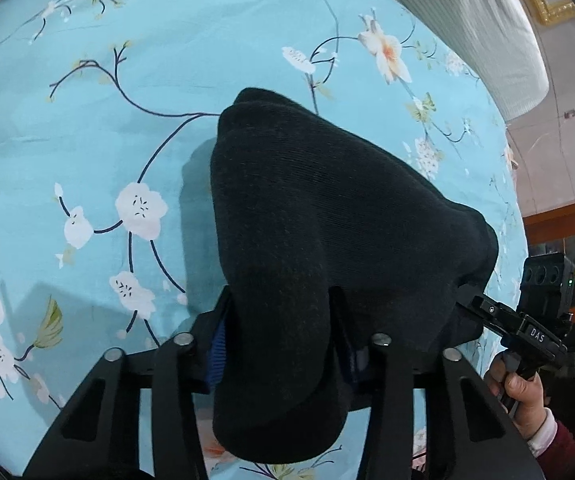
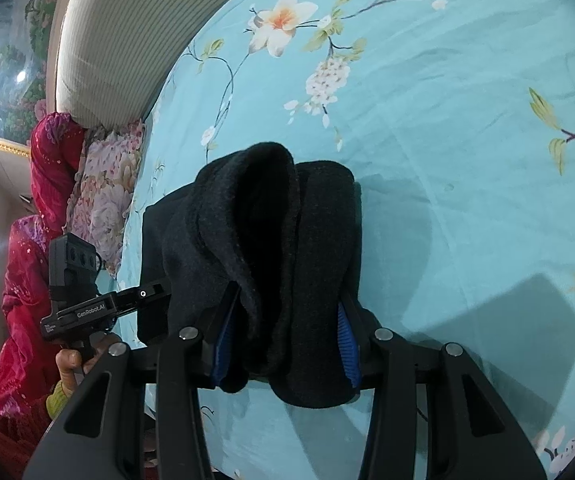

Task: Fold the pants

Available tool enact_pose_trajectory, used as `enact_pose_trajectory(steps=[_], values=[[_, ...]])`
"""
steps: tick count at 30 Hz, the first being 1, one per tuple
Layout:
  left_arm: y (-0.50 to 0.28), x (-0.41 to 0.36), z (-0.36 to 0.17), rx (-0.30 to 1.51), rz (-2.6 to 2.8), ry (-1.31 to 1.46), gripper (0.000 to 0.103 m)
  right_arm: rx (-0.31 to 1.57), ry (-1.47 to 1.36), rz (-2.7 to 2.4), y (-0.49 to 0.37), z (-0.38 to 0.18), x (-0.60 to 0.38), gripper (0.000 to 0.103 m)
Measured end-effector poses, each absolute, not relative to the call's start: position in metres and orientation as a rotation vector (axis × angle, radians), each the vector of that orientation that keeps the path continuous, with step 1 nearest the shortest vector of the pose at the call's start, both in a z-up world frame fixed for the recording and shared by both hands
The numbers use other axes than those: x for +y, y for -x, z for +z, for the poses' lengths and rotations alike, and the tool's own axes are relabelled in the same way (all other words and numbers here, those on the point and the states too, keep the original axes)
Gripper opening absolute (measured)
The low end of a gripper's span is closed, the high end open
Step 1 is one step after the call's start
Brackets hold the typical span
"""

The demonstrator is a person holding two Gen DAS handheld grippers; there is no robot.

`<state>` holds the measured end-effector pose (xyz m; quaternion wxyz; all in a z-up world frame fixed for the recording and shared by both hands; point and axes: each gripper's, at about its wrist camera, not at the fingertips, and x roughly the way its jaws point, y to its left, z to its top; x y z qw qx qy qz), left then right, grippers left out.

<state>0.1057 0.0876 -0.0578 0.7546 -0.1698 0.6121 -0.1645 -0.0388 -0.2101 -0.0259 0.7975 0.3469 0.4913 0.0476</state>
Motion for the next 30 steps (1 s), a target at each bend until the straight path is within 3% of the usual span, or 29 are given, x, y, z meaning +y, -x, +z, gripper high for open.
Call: enact_pose_trajectory(steps=[9,30], values=[[-0.095,0.094,-0.02,1.251,-0.365,0.357,0.029,1.017,-0.71,0.136,0.033,-0.003,-0.198,0.044],[-0.104,0.172,0.024,1.102,-0.223,0.386,0.027,0.998,-0.588,0.306,-0.052,0.025,-0.143,0.042]])
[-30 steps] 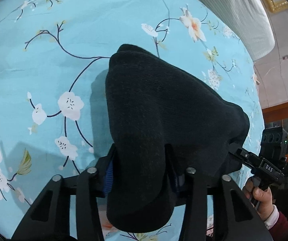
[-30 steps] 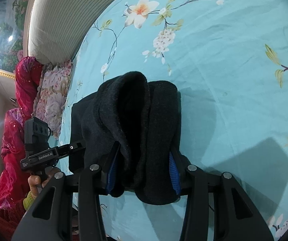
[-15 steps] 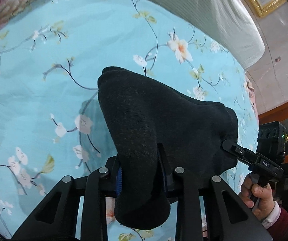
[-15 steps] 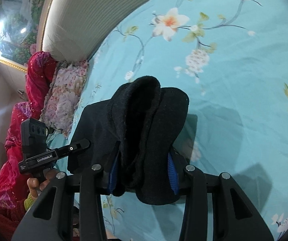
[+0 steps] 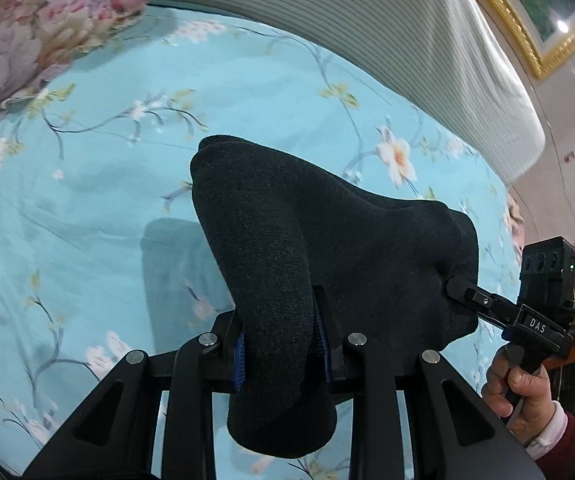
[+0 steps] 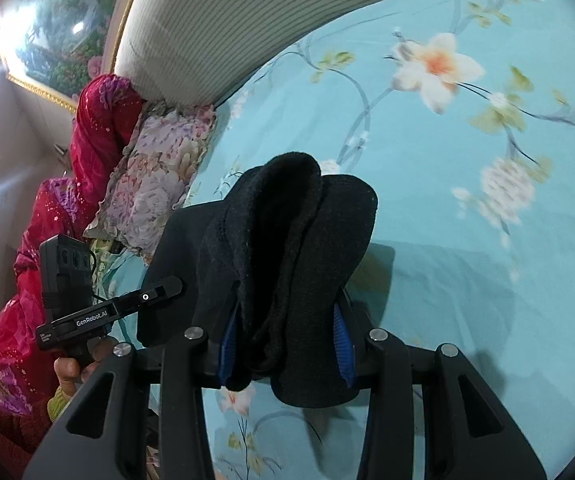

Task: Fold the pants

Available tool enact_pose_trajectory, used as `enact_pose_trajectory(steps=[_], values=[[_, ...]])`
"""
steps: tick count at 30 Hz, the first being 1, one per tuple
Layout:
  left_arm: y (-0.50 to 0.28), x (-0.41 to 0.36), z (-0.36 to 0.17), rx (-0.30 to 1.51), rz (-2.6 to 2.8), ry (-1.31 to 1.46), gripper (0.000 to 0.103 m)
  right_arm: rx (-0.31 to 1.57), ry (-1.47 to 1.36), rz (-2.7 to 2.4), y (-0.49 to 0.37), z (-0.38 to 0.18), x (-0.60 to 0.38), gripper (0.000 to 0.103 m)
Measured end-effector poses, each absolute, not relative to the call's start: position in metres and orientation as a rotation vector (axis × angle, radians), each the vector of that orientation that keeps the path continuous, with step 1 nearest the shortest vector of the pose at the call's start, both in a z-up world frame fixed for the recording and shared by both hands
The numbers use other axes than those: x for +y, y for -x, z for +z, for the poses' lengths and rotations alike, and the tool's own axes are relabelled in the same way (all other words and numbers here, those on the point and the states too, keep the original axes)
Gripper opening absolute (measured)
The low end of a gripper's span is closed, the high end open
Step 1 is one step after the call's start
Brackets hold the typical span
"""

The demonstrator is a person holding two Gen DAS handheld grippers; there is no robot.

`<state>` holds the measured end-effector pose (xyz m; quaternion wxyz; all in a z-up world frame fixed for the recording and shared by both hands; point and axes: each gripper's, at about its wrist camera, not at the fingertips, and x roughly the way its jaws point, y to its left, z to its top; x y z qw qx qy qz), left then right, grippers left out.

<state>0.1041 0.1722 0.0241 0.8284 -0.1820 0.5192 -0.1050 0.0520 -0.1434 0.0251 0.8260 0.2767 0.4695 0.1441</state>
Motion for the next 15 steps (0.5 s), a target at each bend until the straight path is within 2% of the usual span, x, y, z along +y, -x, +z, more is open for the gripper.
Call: enact_pose_trajectory(steps=[15], values=[[-0.131,0.212,-0.002,1.122,-0.148,0.413,0.027,1.055,-0.553,0.337,-0.113,0.003,-0.118,0.042]])
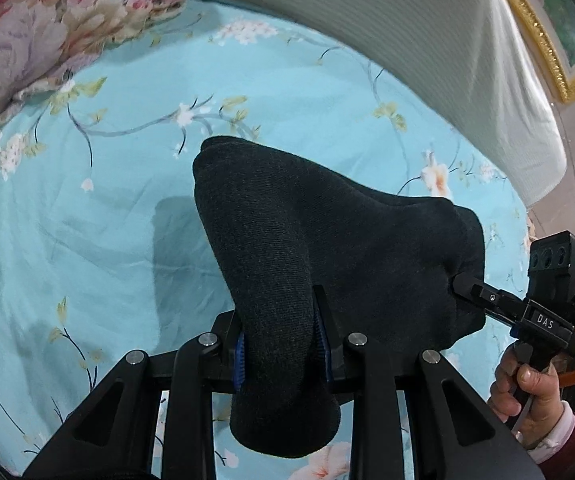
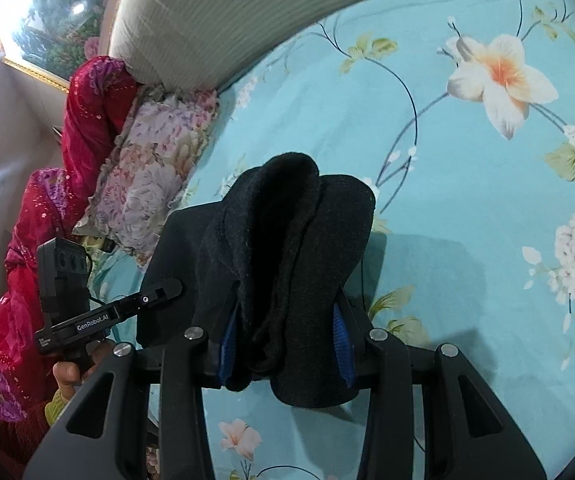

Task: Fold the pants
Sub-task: 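Open both grippers and release the folded dark pants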

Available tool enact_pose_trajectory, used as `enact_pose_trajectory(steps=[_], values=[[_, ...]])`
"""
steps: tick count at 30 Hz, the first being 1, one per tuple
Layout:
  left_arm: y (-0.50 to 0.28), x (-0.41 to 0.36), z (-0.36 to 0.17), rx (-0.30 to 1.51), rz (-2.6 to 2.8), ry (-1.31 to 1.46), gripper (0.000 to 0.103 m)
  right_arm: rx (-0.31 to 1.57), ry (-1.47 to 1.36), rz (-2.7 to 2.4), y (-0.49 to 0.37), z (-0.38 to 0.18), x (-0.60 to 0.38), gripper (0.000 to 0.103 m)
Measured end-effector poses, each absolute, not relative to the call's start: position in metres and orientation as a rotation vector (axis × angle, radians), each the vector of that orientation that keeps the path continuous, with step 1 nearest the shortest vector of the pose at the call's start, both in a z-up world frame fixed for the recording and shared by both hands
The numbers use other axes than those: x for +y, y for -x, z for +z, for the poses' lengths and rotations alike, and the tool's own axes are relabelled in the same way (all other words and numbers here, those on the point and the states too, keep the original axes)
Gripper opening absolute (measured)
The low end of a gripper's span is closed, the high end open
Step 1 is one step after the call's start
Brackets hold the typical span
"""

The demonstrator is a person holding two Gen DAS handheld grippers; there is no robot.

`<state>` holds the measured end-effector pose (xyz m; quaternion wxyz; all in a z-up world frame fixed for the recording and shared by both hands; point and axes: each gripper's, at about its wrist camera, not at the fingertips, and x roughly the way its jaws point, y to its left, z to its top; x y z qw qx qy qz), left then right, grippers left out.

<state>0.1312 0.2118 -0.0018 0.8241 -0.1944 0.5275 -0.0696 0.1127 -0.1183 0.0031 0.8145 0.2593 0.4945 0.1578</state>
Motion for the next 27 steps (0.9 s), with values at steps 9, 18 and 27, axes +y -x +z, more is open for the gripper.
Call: enact_pose_trajectory(steps=[9,18,27], values=[[-0.131,0.218,-0.025,1.166,-0.135,0.407,0.043,1.109,-0.54,0.298,-0.116,-0.018,-0.127,0.05],[-0.126,0.215,-0.028,1.161,-0.091,0.366,0.06,1.112,-0.516,0.273,-0.111,-0.024,-0.132,0.057],[-0.108,0.207,-0.019,1.154,-0.027,0.325,0.071,1.096,-0.37,0.202,-0.103,-0.004,-0.135,0.067]])
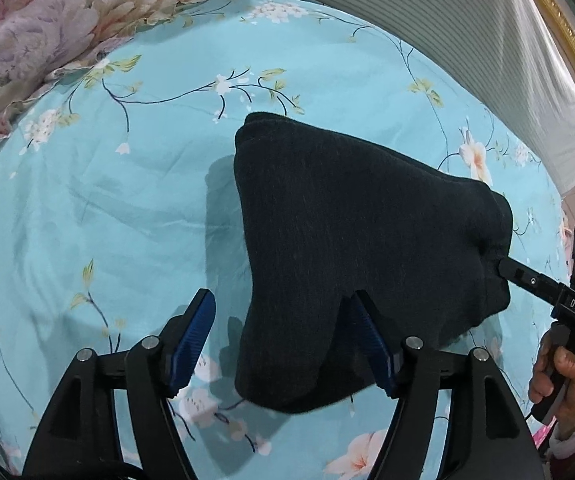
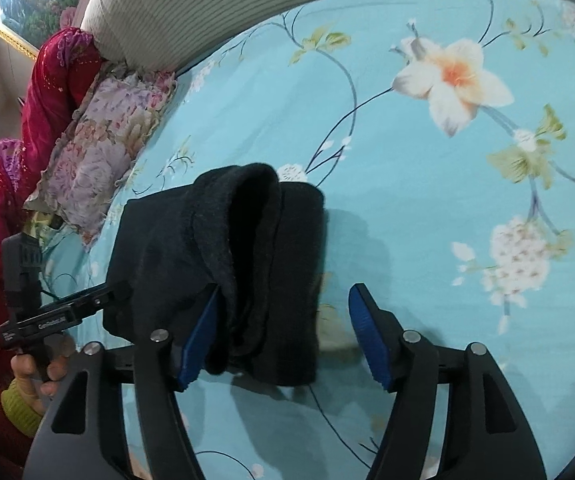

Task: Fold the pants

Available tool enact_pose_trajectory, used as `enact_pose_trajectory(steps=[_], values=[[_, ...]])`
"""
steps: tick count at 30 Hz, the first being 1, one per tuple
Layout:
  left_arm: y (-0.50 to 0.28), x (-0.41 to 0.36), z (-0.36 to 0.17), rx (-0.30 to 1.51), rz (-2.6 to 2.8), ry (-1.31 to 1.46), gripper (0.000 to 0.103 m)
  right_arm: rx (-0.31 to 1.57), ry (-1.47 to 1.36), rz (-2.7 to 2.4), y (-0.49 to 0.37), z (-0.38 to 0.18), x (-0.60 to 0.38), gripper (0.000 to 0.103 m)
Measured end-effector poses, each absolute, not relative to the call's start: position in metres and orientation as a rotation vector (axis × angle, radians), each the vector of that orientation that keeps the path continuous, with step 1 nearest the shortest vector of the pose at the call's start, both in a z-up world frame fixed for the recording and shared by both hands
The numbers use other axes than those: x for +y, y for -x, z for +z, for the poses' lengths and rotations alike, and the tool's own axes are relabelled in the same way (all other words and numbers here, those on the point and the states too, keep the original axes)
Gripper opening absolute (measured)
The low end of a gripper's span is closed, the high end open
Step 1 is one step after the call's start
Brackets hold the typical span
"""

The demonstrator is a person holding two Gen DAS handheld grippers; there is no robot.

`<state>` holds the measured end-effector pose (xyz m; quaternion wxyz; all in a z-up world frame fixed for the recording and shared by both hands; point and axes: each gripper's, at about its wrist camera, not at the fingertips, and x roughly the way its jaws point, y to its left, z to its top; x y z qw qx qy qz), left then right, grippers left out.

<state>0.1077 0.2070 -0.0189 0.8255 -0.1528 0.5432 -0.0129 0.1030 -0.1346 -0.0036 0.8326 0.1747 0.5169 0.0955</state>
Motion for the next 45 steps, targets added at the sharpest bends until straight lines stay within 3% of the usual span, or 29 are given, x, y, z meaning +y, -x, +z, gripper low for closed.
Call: enact_pose_trajectory(steps=[13,17,45], values=[[-0.081,0.197,-0.001,1.124,0.015,0.285,0.078,1.011,-0.266,0.136,-0.08,0.026,-0.129,0.068],[-0.074,0.191,0.008,1.102,0.033,0.26,0.08,0.965,-0.229,0.132,-0.07,0.038,-0.116,0.08],[-0.026,0.152,0.024,0.961,0.179,0.082,0.083,0.907,0.054,0.159,-0.034,0.032,-0.051,0.097]])
